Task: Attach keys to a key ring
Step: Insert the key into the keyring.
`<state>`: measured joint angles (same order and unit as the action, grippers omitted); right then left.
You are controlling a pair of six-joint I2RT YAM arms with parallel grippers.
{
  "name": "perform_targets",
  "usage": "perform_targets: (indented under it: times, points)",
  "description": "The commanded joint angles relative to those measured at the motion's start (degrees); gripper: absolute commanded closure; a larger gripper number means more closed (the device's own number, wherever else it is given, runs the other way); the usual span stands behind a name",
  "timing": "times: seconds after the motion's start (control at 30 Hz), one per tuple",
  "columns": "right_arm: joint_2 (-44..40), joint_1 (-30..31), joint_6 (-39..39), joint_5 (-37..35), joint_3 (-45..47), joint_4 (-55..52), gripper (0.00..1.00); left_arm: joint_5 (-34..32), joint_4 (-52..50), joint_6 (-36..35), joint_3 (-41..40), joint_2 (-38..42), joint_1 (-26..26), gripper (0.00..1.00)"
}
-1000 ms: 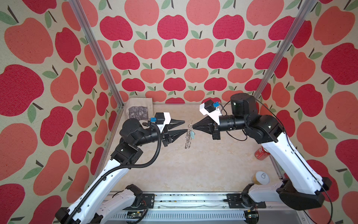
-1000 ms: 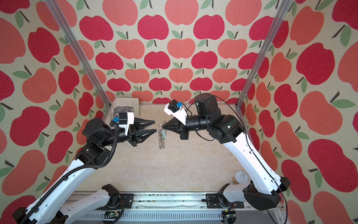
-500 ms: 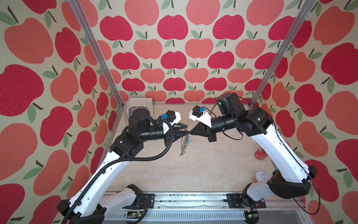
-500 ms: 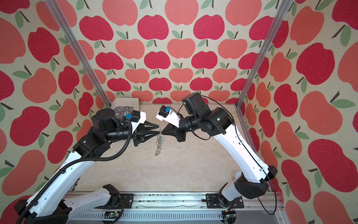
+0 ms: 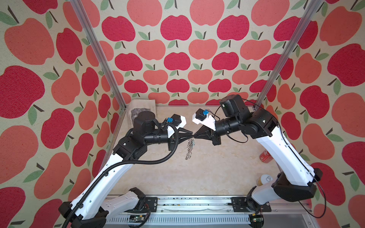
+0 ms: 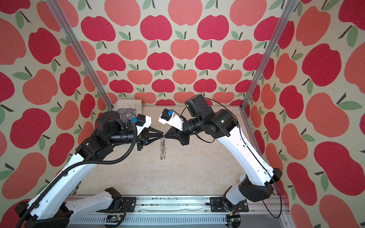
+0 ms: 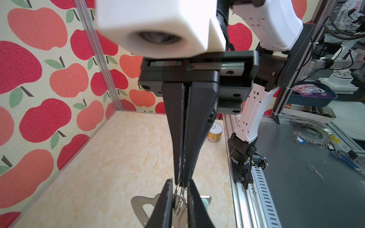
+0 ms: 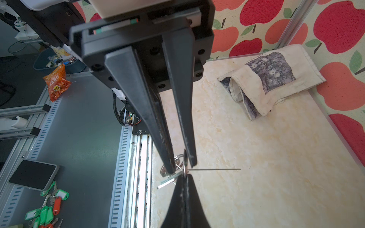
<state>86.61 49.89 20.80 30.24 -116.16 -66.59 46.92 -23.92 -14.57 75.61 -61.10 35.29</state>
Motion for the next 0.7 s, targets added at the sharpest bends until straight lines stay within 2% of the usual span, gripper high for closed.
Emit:
perform_targets:
  times: [0.0,0.33,0.47,0.6,0.67]
  points:
    - [-0.4,0.5,0.8,0.3,-1.6,0.0,1.0,0.8,-0.4,-0.6,1.4,-0.3,0.4,0.86]
    - [-1.1,0.5,0.4,0.6,-0.6,1.6,1.0,0.6,-0.4,-0.6,1.3,-0.5,1.0,0.93]
    - [-1.4,0.5,0.2,0.5,-0.3,2.2,1.0,0.3,-0.4,-0.7,1.1,-0.2,1.2,1.0]
    - [-1.4,0.5,-0.1,0.6,0.0,2.5,1.0,0.2,0.6,-0.6,0.7,0.1,1.2,1.0]
    - [-1.7,0.4,-0.1,0.0,0.3,2.4,0.94,-0.3,2.2,-0.5,0.0,0.5,1.2,1.0]
